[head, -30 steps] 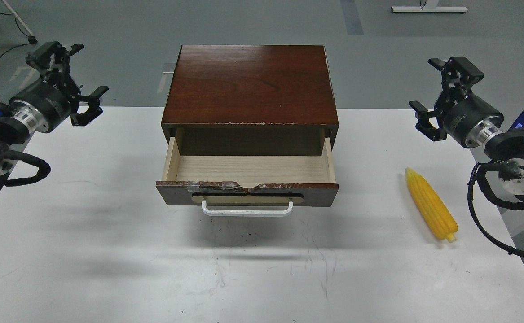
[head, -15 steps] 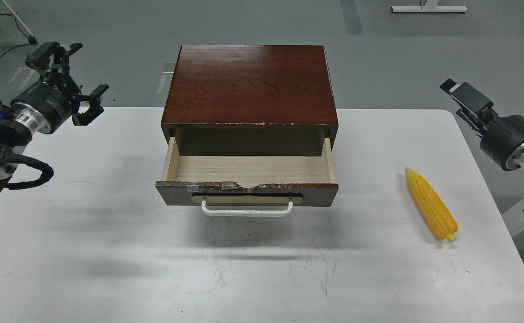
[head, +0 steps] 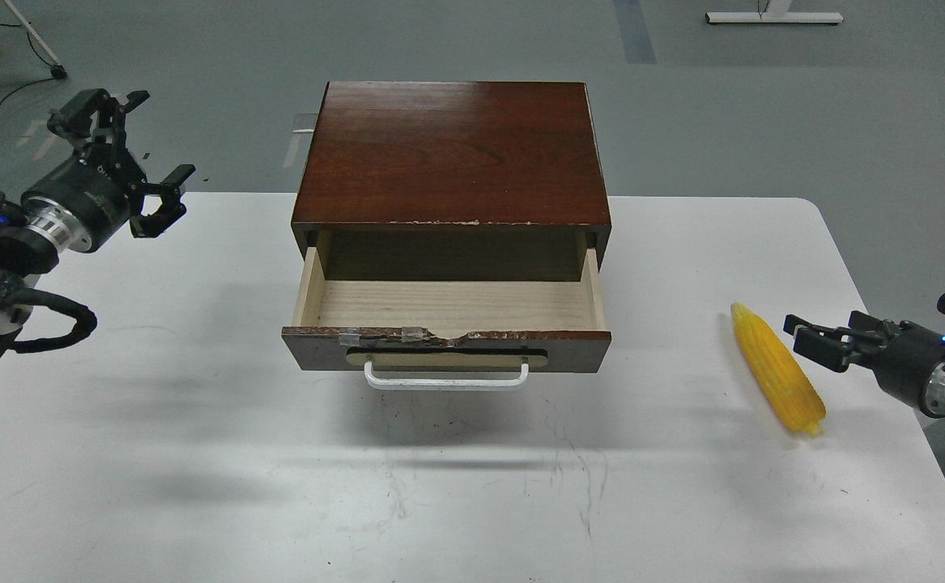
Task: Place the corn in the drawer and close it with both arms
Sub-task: 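Reach the right gripper down to the yellow corn and grasp it, then lift the corn with the right gripper and carry it over the drawer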
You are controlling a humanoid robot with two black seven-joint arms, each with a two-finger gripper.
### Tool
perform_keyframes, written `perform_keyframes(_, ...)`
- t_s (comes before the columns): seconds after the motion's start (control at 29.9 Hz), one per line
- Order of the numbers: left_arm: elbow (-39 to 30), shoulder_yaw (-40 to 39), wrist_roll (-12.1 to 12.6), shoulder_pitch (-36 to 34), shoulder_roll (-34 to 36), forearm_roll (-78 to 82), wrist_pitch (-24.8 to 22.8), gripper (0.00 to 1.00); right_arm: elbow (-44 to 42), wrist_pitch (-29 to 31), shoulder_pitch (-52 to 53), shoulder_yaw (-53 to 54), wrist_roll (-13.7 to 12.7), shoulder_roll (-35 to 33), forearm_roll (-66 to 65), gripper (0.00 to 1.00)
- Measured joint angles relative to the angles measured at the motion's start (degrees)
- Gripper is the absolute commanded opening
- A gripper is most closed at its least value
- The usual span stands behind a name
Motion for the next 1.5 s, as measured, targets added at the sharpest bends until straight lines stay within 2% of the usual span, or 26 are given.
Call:
perform_keyframes(0.37, -0.1, -0.1, 0.0, 0.1, 0.6, 0.0, 0.0, 0.98, -4.1, 0.0, -0.4, -2.0, 0.0, 7.9, -0.1, 0.95)
perform_keyframes(0.47, -0.1, -0.1, 0.0, 0.2, 0.8, 0.0, 0.0, 0.98, -5.6, 0.0, -1.0, -2.7, 0.0, 8.9, -0.1, 0.88)
perform_keyframes(0.53, -0.1, -0.1, 0.0, 0.2, 0.9, 0.0, 0.0, 0.98, -6.4, 0.0, -1.8, -3.2, 0.0, 9.9, -0.1, 0.77)
perform_keyframes(0.57, -0.1, -0.1, 0.0, 0.2, 1.0, 0.0, 0.0, 0.98, -6.7, 0.0, -2.1, -3.3, 0.0, 10.2, -0.1, 0.67)
perform_keyframes(0.6, -0.1, -0.1, -0.1, 0.2, 1.0, 0.0, 0.0, 0.98, -6.8, -0.1, -2.3, -3.4, 0.0, 10.4, -0.1, 0.51)
perform_keyframes(0.63, 0.0, -0.1, -0.1, 0.2, 1.0, 0.0, 0.0, 0.98, -6.9, -0.1, -2.4, -3.5, 0.0, 10.5, -0.1, 0.39)
perform_keyframes(0.67, 0.0, -0.1, -0.3, 0.2, 1.0, 0.0, 0.0, 0.98, -6.8, -0.1, -2.5, -3.5, 0.0, 10.5, -0.1, 0.34)
perform_keyframes(0.7, 0.0, -0.1, -0.7, 0.2, 1.0, 0.0, 0.0, 0.98, -6.8, -0.1, -2.5, -3.5, 0.0, 10.6, -0.1, 0.24)
perform_keyframes(0.73, 0.0, -0.1, -1.1, 0.2, 1.0, 0.0, 0.0, 0.98, -6.7, -0.1, -2.6, -3.5, 0.2, 10.6, -0.1, 0.09)
perform_keyframes(0.77, 0.0, 0.0, -1.4, 0.2, 1.0, 0.0, 0.0, 0.98, -6.6, -0.1, -2.6, -3.5, 0.6, 10.7, -0.1, 0.08)
perform_keyframes(0.8, 0.0, 0.0, -1.7, 0.2, 0.9, 0.0, 0.0, 0.98, -6.5, -0.1, -2.5, -3.5, 1.6, 10.9, -0.1, 0.00)
perform_keyframes(0.94, 0.0, 0.0, -2.3, 0.2, 0.8, 0.0, 0.0, 0.98, -6.2, 0.2, -1.8, -3.7, 5.1, 11.0, -0.1, 0.00)
perform_keyframes(1.14, 0.3, 0.0, -2.4, 0.3, 0.8, 0.1, 0.0, 0.98, -7.3, 0.5, 2.7, -4.3, 6.8, 8.7, -0.1, 0.00)
perform_keyframes(1.34, 0.4, 0.0, -2.4, 0.2, 0.9, 0.1, 0.0, 0.98, -9.6, 1.6, 20.5, -4.5, 9.7, 7.2, -2.5, 0.00)
perform_keyframes(1.5, 0.3, 0.0, -2.3, 0.1, 1.0, 0.1, 0.0, 0.98, -5.9, 2.5, 36.6, -4.3, 12.1, 11.3, -16.1, 0.00)
